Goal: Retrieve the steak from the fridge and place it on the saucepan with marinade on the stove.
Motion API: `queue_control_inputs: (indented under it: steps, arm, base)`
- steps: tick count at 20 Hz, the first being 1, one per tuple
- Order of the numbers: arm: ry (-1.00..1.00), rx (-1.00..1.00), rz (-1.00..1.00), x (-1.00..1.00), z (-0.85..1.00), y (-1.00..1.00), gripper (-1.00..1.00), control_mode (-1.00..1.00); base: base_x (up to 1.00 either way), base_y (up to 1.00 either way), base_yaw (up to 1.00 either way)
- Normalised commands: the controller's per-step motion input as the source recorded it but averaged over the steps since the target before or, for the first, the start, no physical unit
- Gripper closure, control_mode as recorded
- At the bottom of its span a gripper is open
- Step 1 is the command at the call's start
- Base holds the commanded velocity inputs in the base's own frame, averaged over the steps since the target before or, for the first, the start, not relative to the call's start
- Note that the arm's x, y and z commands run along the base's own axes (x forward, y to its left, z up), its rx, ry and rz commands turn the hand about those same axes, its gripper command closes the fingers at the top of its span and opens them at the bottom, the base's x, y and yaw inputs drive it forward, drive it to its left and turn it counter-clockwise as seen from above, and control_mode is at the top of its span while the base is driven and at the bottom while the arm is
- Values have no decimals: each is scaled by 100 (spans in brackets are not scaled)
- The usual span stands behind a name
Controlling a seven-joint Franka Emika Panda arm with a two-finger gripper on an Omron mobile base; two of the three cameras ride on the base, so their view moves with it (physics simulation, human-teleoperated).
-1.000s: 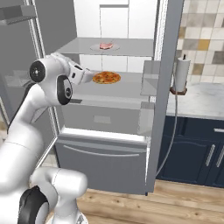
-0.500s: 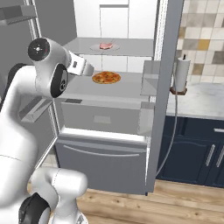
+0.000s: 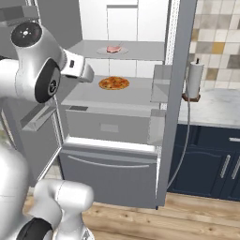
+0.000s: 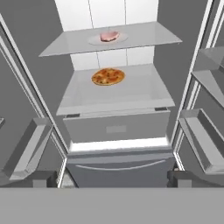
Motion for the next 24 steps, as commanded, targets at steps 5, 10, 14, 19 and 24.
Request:
queue_control_inputs:
  steps: [5,10,14,19,24]
  arm:
    - [0,-17,0,-47,-21,36,-100,-100]
    - [0,-5,1,-36,-25,18,-100,-100]
    - [0,0,4,-28,-24,-5,-100,-100]
    - [0,1,1,-8,-17,-1,-100,-100]
    - [0,9,0,0,-6,0,-100,-100]
  base:
    - [0,0,0]
    - [0,0,0]
    - [0,0,0]
    - [0,0,0]
    - [0,0,0]
